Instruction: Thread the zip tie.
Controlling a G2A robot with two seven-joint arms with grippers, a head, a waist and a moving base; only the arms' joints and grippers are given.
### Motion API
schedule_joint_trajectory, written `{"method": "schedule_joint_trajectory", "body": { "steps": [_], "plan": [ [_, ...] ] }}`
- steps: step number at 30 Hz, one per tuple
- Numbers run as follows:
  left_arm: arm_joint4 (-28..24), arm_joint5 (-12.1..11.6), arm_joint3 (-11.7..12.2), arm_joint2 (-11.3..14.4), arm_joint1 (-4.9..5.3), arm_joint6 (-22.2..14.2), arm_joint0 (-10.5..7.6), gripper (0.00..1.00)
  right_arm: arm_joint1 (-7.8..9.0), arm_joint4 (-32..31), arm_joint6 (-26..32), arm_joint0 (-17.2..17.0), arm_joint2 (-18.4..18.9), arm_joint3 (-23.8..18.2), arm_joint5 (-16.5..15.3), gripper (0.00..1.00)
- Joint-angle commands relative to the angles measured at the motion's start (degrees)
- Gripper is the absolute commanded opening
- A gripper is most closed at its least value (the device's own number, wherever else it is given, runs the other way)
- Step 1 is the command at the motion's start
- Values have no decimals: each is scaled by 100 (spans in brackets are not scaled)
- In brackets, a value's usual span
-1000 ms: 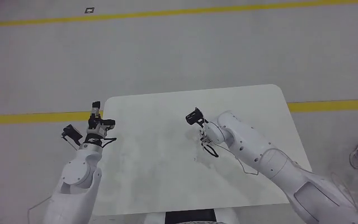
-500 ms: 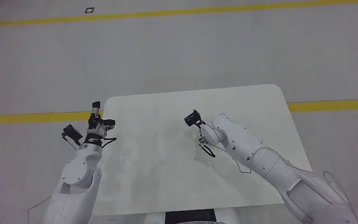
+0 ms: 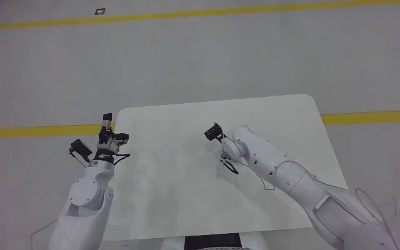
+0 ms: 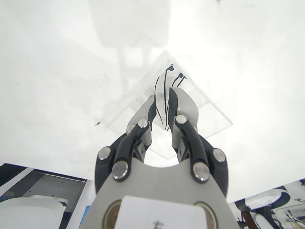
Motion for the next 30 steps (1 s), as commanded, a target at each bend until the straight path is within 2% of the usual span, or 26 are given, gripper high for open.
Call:
{"method": "schedule_joint_trajectory", "body": {
  "steps": [1, 8, 19, 25, 27, 30],
  "plan": [
    [0, 0, 0, 0, 0, 0, 0, 100, -42, 17, -4, 35, -16, 84, -32, 17],
    [0, 0, 0, 0, 0, 0, 0, 100, -167, 66, -5, 141, -29, 327, -119, 18],
    [0, 0, 0, 0, 0, 0, 0, 100, -235, 3, 27, 107, 82, 448, -126, 20],
    [0, 0, 0, 0, 0, 0, 0, 100, -267, 8, 28, 69, 140, 509, -183, 11],
    [0, 0, 0, 0, 0, 0, 0, 100, -275, -7, 37, 61, 154, 519, -197, 1],
    [0, 0, 0, 0, 0, 0, 0, 100, -285, -51, 60, 51, 178, 519, -211, 0]
  ]
}}
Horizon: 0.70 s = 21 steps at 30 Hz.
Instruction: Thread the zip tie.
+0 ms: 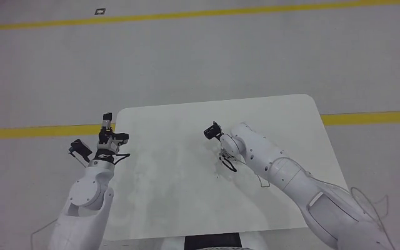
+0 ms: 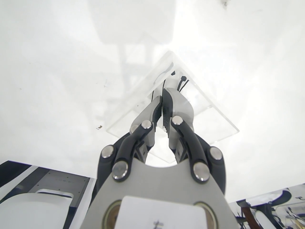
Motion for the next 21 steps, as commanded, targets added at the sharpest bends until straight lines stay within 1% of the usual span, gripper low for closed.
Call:
{"method": "schedule_joint_trajectory", "body": {
  "steps": [1, 7, 14, 17, 21],
  "plan": [
    [0, 0, 0, 0, 0, 0, 0, 100, -4, -36, 31, -6, 21, -23, 0, 0],
    [0, 0, 0, 0, 0, 0, 0, 100, 21, -154, 181, -57, 134, -221, 20, 0],
    [0, 0, 0, 0, 0, 0, 0, 100, 140, -366, 468, -231, 405, -732, 21, 0],
    [0, 0, 0, 0, 0, 0, 0, 100, 208, -404, 576, -346, 579, -984, -10, 0],
    [0, 0, 0, 0, 0, 0, 0, 100, 329, -289, 720, -546, 969, -1416, -81, 0]
  ]
}}
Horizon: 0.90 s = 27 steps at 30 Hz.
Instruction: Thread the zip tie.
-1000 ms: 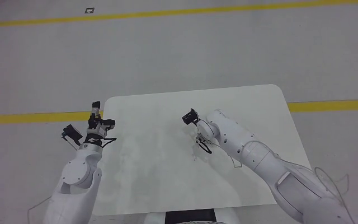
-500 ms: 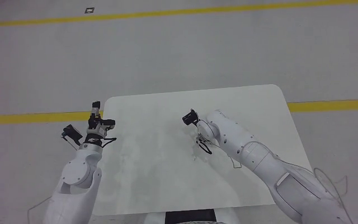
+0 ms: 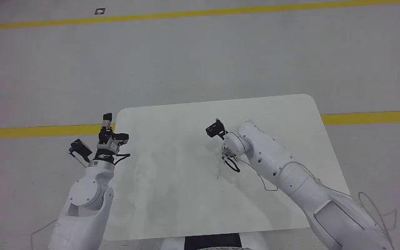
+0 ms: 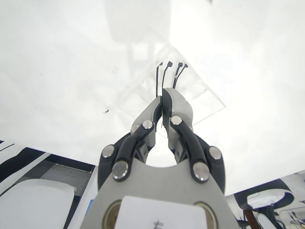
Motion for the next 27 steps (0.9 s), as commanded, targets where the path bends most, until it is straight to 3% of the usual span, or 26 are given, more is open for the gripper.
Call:
{"method": "schedule_joint_trajectory", "body": {
  "steps": [1, 9, 12, 14, 22, 25, 27],
  "plan": [
    [0, 0, 0, 0, 0, 0, 0, 100, 66, 74, 60, -112, 217, -226, -58, 0],
    [0, 0, 0, 0, 0, 0, 0, 100, 280, 695, 60, -583, 967, -942, -216, 0],
    [0, 0, 0, 0, 0, 0, 0, 100, 340, 1269, -61, -790, 1390, -1196, -213, 0],
    [0, 0, 0, 0, 0, 0, 0, 100, 367, 1833, -175, -928, 1651, -1329, -372, 0],
    [12, -3, 1, 8, 0, -24, -4, 100, 364, 1875, -327, -992, 1642, -1286, -361, 0],
    [327, -119, 110, 32, 33, -622, -8, 100, 335, 2440, -710, -1064, 1732, -1271, -280, 0],
    [550, -203, 154, -4, 75, -1243, 15, 100, 318, 2838, -881, -1061, 1804, -1253, -254, 0]
  ]
}}
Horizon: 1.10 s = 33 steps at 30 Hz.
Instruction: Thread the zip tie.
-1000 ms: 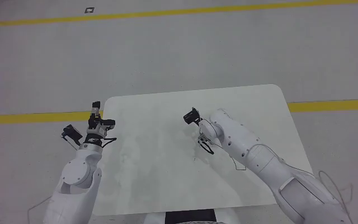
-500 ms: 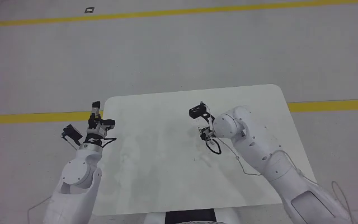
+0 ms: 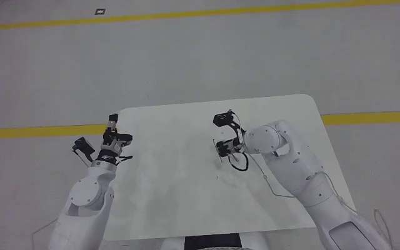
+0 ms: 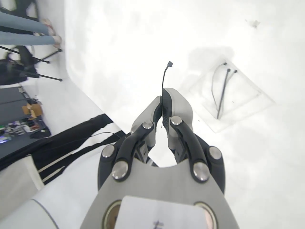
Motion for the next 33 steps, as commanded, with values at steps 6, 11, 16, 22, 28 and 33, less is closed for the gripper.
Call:
{"method": "schedule_joint_trajectory", "body": {
  "steps": [6, 11, 16, 22, 28, 33],
  "plan": [
    [579, -361, 108, -69, 130, -1970, 122, 100, -70, 1532, -411, -10, 173, 251, 214, 0],
    [630, -390, 112, -72, 133, -1982, 122, 100, -82, 1754, -467, 11, 183, 309, 243, 0],
    [724, -364, 131, -2, 132, -1982, 114, 100, -86, 1782, -588, -31, 182, 312, 249, 0],
    [717, -243, 138, 375, 93, -1828, 80, 100, -155, 2251, -1931, -543, 114, 155, 659, 0],
    [485, -4, 96, 846, 29, -1623, -8, 100, -184, 2779, -3201, -1340, 210, -382, 1026, 0],
    [552, -16, 76, 879, 30, -1631, -29, 100, -176, 2776, -3236, -1402, 226, -461, 1026, 0]
  ]
}}
